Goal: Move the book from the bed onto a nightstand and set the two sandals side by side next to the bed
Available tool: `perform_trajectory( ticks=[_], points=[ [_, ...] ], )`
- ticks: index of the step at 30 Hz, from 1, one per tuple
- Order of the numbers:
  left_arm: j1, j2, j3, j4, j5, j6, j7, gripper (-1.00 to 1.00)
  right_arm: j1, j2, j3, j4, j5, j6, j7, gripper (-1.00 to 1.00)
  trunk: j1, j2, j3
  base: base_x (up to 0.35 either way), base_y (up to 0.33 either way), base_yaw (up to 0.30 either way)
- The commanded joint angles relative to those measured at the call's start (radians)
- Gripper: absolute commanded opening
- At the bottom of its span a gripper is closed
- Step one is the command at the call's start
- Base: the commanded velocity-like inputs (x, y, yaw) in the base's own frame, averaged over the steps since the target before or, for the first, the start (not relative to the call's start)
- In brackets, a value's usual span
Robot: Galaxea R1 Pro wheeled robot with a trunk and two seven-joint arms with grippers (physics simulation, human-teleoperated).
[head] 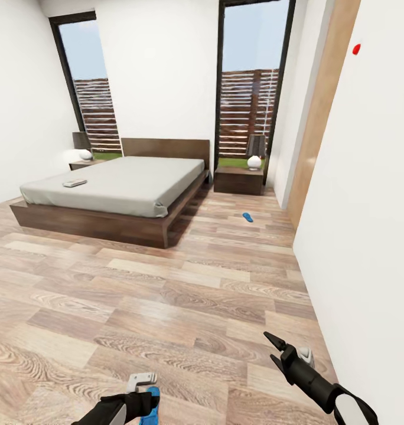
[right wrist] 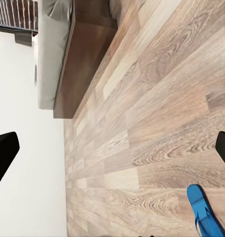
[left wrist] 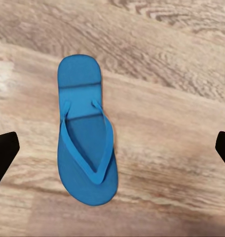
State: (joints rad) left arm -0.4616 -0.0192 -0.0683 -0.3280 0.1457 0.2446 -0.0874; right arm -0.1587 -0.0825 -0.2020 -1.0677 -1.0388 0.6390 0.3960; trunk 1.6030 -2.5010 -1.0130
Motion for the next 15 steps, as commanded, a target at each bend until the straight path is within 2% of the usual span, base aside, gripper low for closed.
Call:
perform_trajectory(
  ticks=[1, 15],
  points=[
    [0.000, 0.001, -0.007, -0.002, 0.010, 0.005, 0.001, 1.00, -0.001, 0.000, -0.002, 0.000, -0.003, 0.007, 0.001, 1.00, 0.000, -0.001, -0.005, 0.000, 0.000, 0.000],
    [0.000, 0.001, -0.007, -0.002, 0.011, 0.005, 0.001, 1.00, -0.001, 0.000, -0.002, 0.000, -0.003, 0.007, 0.001, 1.00, 0.006, -0.004, -0.059, 0.000, 0.000, 0.000]
  ],
)
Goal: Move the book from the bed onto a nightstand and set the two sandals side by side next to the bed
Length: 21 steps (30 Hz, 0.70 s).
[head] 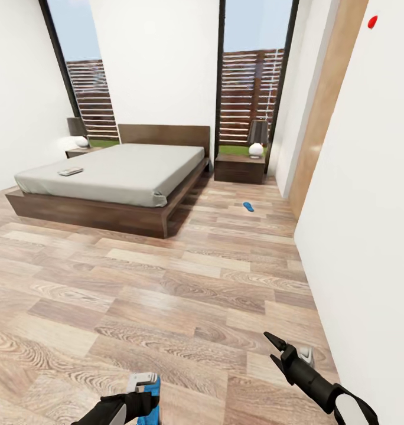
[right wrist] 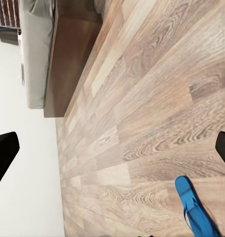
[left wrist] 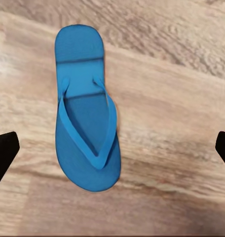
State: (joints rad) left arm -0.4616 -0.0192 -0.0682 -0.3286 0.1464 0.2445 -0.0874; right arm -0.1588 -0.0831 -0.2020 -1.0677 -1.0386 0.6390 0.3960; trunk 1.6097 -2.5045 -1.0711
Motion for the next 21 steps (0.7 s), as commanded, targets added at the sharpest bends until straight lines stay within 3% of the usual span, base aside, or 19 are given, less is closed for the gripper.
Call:
perform_trajectory(
  ticks=[1, 13, 16, 21],
  points=[
    [0.000, 0.001, -0.007, -0.002, 0.010, 0.005, 0.001, 1.00, -0.001, 0.000, -0.002, 0.000, -0.003, 0.007, 0.001, 1.00, 0.000, -0.001, -0.005, 0.000, 0.000, 0.000],
    [-0.002, -0.005, -0.006, -0.015, 0.012, 0.013, 0.004, 1.00, -0.001, 0.000, -0.002, 0.000, -0.003, 0.007, 0.001, 1.00, 0.006, -0.003, -0.051, 0.000, 0.000, 0.000],
    [-0.008, -0.006, -0.006, -0.055, 0.010, 0.032, 0.005, 1.00, 0.000, 0.000, -0.002, 0.000, -0.003, 0.007, 0.001, 1.00, 0.007, -0.004, -0.063, 0.000, 0.000, 0.000],
    [-0.014, -0.006, -0.005, -0.182, 0.009, 0.126, 0.027, 1.00, 0.000, 0.000, -0.002, 0.000, -0.003, 0.007, 0.002, 1.00, 0.009, -0.005, -0.082, 0.000, 0.000, 0.000]
  ],
)
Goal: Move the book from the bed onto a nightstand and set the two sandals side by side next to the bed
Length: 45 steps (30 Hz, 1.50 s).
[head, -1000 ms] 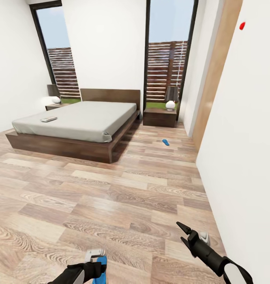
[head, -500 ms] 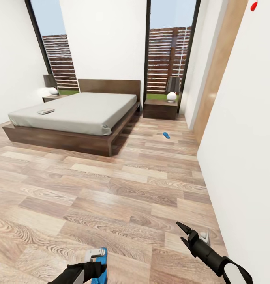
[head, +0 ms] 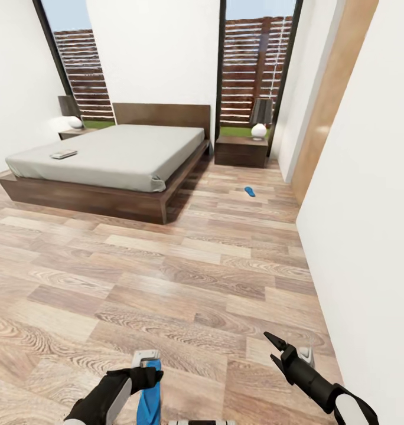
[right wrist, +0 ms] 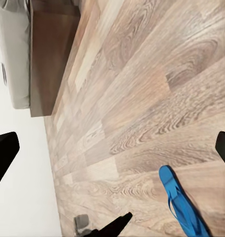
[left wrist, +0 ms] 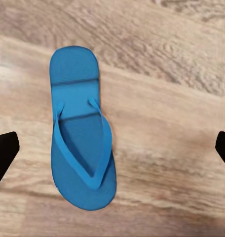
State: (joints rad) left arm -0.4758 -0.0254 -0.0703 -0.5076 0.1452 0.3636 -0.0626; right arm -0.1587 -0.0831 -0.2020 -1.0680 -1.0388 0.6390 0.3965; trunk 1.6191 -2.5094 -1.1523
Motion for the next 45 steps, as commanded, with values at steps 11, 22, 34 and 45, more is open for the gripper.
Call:
perform_trajectory(
  ticks=[11, 22, 34, 45],
  points=[
    [-0.001, -0.001, -0.003, -0.122, 0.013, 0.093, 0.082, 1.00, 0.000, 0.000, -0.002, -0.001, -0.003, 0.007, 0.002, 1.00, 0.005, -0.003, -0.044, 0.000, 0.000, 0.000],
    [-0.001, -0.002, -0.008, -0.121, 0.012, 0.092, 0.083, 1.00, 0.000, 0.000, -0.002, -0.001, -0.003, 0.007, 0.002, 1.00, 0.010, -0.005, -0.086, 0.000, 0.000, 0.000],
    [-0.001, -0.017, -0.009, -0.121, 0.013, 0.090, 0.079, 1.00, -0.001, -0.001, -0.002, -0.001, -0.003, 0.008, 0.002, 1.00, 0.015, -0.008, -0.132, 0.000, 0.000, 0.000],
    [-0.001, -0.016, -0.007, -0.121, 0.015, 0.089, 0.072, 1.00, -0.001, -0.001, -0.002, 0.000, -0.003, 0.007, 0.002, 1.00, 0.020, -0.011, -0.175, 0.000, 0.000, 0.000]
  ],
)
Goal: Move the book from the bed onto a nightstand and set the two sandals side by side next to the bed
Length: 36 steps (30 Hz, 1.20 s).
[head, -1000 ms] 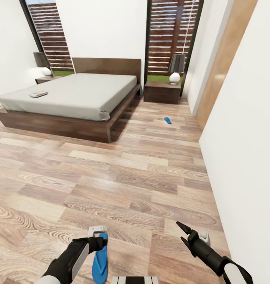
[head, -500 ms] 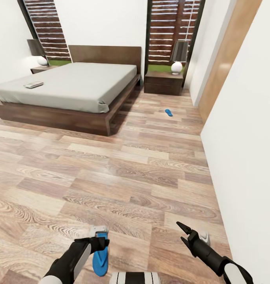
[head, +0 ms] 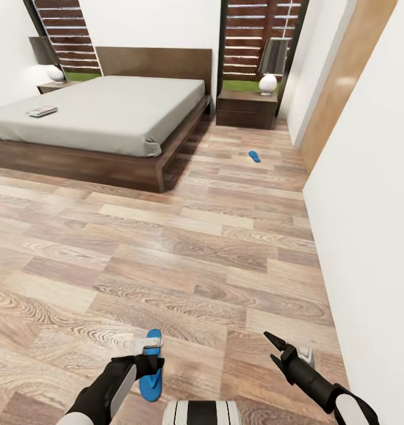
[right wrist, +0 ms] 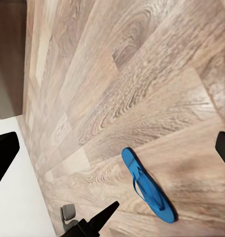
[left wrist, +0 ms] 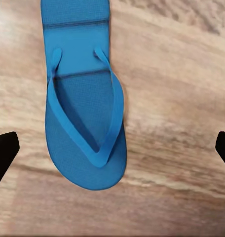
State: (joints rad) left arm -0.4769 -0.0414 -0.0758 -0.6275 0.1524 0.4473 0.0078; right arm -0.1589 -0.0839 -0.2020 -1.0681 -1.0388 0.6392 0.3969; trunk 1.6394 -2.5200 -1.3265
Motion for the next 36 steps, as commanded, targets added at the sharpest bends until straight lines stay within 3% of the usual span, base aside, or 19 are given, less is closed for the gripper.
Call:
perform_trajectory(
  ticks=[1, 31, 34, 36],
  points=[
    [0.000, 0.000, -0.001, -0.001, 0.008, 0.005, 0.001, 1.00, -0.001, 0.000, -0.002, 0.000, -0.003, 0.007, 0.001, 1.00, 0.000, -0.001, -0.005, 0.000, 0.000, 0.000],
    [0.000, 0.000, -0.002, -0.001, 0.009, -0.010, 0.001, 1.00, 0.000, -0.006, -0.005, -0.033, -0.008, 0.015, 0.009, 1.00, 0.014, -0.008, -0.121, 0.000, 0.000, 0.000],
    [0.000, 0.000, -0.002, -0.001, 0.009, -0.010, 0.001, 1.00, 0.000, -0.011, -0.012, -0.100, -0.066, 0.037, 0.051, 1.00, 0.015, -0.008, -0.132, 0.000, 0.000, 0.000],
    [0.000, 0.000, -0.002, -0.001, 0.009, -0.010, 0.001, 1.00, 0.001, -0.019, -0.018, -0.121, -0.135, 0.066, 0.100, 1.00, 0.016, -0.009, -0.140, 0.000, 0.000, 0.000]
  ],
)
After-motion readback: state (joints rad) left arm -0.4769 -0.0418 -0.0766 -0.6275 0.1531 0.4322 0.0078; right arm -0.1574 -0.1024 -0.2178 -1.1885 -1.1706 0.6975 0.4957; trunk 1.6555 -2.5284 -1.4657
